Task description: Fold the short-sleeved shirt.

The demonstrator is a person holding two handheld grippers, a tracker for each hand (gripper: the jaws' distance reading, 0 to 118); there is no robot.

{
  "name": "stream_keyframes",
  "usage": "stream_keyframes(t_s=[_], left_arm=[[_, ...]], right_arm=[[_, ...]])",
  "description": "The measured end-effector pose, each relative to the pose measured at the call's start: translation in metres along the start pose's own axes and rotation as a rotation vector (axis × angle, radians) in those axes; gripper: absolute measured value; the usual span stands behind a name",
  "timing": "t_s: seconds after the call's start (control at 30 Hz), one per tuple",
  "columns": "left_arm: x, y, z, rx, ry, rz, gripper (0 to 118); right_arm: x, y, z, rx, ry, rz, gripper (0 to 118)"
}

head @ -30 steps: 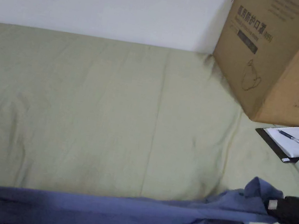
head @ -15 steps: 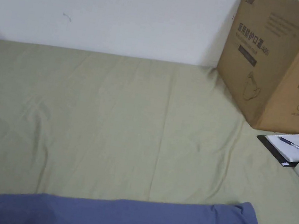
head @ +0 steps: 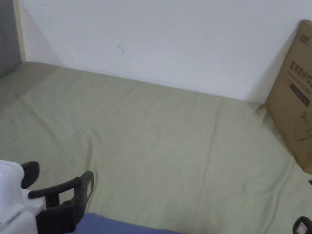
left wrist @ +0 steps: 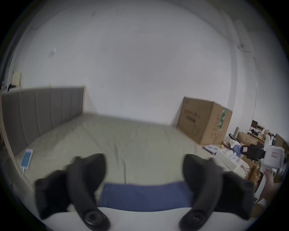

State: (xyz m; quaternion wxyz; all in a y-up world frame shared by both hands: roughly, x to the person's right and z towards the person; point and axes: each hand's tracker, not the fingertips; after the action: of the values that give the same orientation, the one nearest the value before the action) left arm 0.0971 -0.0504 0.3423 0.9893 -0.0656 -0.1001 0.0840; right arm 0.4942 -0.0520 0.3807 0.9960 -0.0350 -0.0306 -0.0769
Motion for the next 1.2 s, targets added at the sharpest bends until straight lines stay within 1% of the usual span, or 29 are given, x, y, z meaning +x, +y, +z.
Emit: stream_keyframes(t_s=[0.03, 0.07, 0.1, 0.13, 0.17, 0.2, 0.23, 0.27, 0.33, 0.37, 0.4, 0.47, 0.5, 0.57, 0.6, 0.63, 0.67, 0.7, 0.73, 0.77, 0.83, 0.87, 0.97, 1.0, 1.03, 1.07, 1.13, 1.17, 1.2], left_arm=[[0.007, 0.000, 0.001, 0.033, 0.022, -0.029, 0], [0.014, 0.000, 0.000, 0.038, 0.051, -0.058, 0], [0.020, -0.004, 0.002, 0.060, 0.103, -0.100, 0], [0.022, -0.006, 0.004, 0.080, 0.073, -0.079, 0], [0.022, -0.006, 0.007, 0.090, 0.045, -0.048, 0], [0.022, -0.005, 0.010, 0.107, 0.053, -0.041, 0], [0.022, -0.003, 0.013, 0.144, 0.105, -0.045, 0], [0.015, 0.000, 0.018, 0.189, 0.139, -0.041, 0], [-0.014, 0.013, 0.012, 0.136, 0.110, 0.008, 0], [-0.036, 0.025, 0.000, 0.056, 0.077, 0.047, 0], [-0.064, 0.030, -0.016, -0.078, 0.006, 0.109, 0], [-0.117, 0.023, -0.056, -0.412, -0.094, 0.283, 0], [-0.150, 0.012, -0.078, -0.595, -0.128, 0.408, 0], [-0.196, -0.025, -0.104, -0.779, -0.258, 0.603, 0], [-0.211, -0.045, -0.111, -0.825, -0.291, 0.674, 1], [-0.220, -0.059, -0.118, -0.849, -0.296, 0.697, 11], [-0.231, -0.075, -0.125, -0.883, -0.248, 0.681, 32], [-0.240, -0.089, -0.133, -0.917, -0.237, 0.672, 70], [-0.250, -0.103, -0.139, -0.953, -0.249, 0.678, 94], [-0.257, -0.116, -0.143, -0.954, -0.253, 0.703, 106], [-0.267, -0.137, -0.153, -0.959, -0.317, 0.790, 109], [-0.271, -0.147, -0.159, -0.952, -0.354, 0.860, 109], [-0.263, -0.165, -0.166, -0.892, -0.549, 1.098, 109], [-0.256, -0.174, -0.171, -0.886, -0.593, 1.169, 109], [-0.257, -0.180, -0.177, -0.889, -0.620, 1.206, 109], [-0.249, -0.186, -0.182, -0.897, -0.631, 1.211, 109], [-0.233, -0.185, -0.188, -0.891, -0.668, 1.162, 109], [-0.230, -0.185, -0.189, -0.908, -0.658, 1.093, 108], [-0.224, -0.182, -0.187, -0.904, -0.627, 1.035, 102]], right_arm=[[-0.009, -0.004, -0.003, 0.017, -0.020, 0.023, 3], [-0.014, -0.008, -0.005, 0.031, -0.033, 0.027, 3], [-0.020, -0.009, -0.008, 0.039, -0.003, 0.014, 3], [-0.022, -0.009, -0.010, 0.031, 0.034, -0.002, 3], [-0.026, -0.009, -0.013, 0.023, 0.026, 0.010, 3], [-0.041, -0.005, -0.013, 0.039, 0.013, 0.061, 3], [-0.043, -0.004, -0.013, 0.040, 0.016, 0.085, 3], [-0.043, -0.002, -0.013, 0.035, 0.039, 0.092, 3], [-0.043, 0.004, -0.010, 0.009, 0.085, 0.101, 3], [-0.043, 0.006, -0.010, -0.014, 0.113, 0.112, 3], [-0.042, 0.009, -0.010, -0.049, 0.153, 0.114, 2], [-0.039, 0.012, -0.012, -0.115, 0.249, 0.100, 0], [-0.041, 0.011, -0.015, -0.145, 0.256, 0.109, 0], [-0.046, 0.006, -0.019, -0.190, 0.246, 0.150, 0], [-0.048, 0.002, -0.024, -0.215, 0.255, 0.167, 0], [-0.050, -0.001, -0.027, -0.236, 0.273, 0.169, 0], [-0.053, -0.005, -0.031, -0.262, 0.285, 0.169, 0], [-0.056, -0.009, -0.034, -0.282, 0.283, 0.172, 0], [-0.060, -0.012, -0.038, -0.295, 0.282, 0.172, 0], [-0.063, -0.014, -0.040, -0.308, 0.284, 0.173, 0], [-0.069, -0.019, -0.046, -0.335, 0.293, 0.182, 0], [-0.071, -0.021, -0.048, -0.343, 0.292, 0.192, 0], [-0.079, -0.024, -0.056, -0.369, 0.300, 0.213, 0], [-0.080, -0.024, -0.057, -0.373, 0.303, 0.212, 0], [-0.082, -0.025, -0.059, -0.379, 0.305, 0.206, 0], [-0.083, -0.027, -0.062, -0.389, 0.306, 0.193, 0], [-0.084, -0.029, -0.066, -0.409, 0.298, 0.156, 0], [-0.084, -0.030, -0.067, -0.418, 0.296, 0.131, 0], [-0.083, -0.031, -0.069, -0.426, 0.292, 0.113, 0]])
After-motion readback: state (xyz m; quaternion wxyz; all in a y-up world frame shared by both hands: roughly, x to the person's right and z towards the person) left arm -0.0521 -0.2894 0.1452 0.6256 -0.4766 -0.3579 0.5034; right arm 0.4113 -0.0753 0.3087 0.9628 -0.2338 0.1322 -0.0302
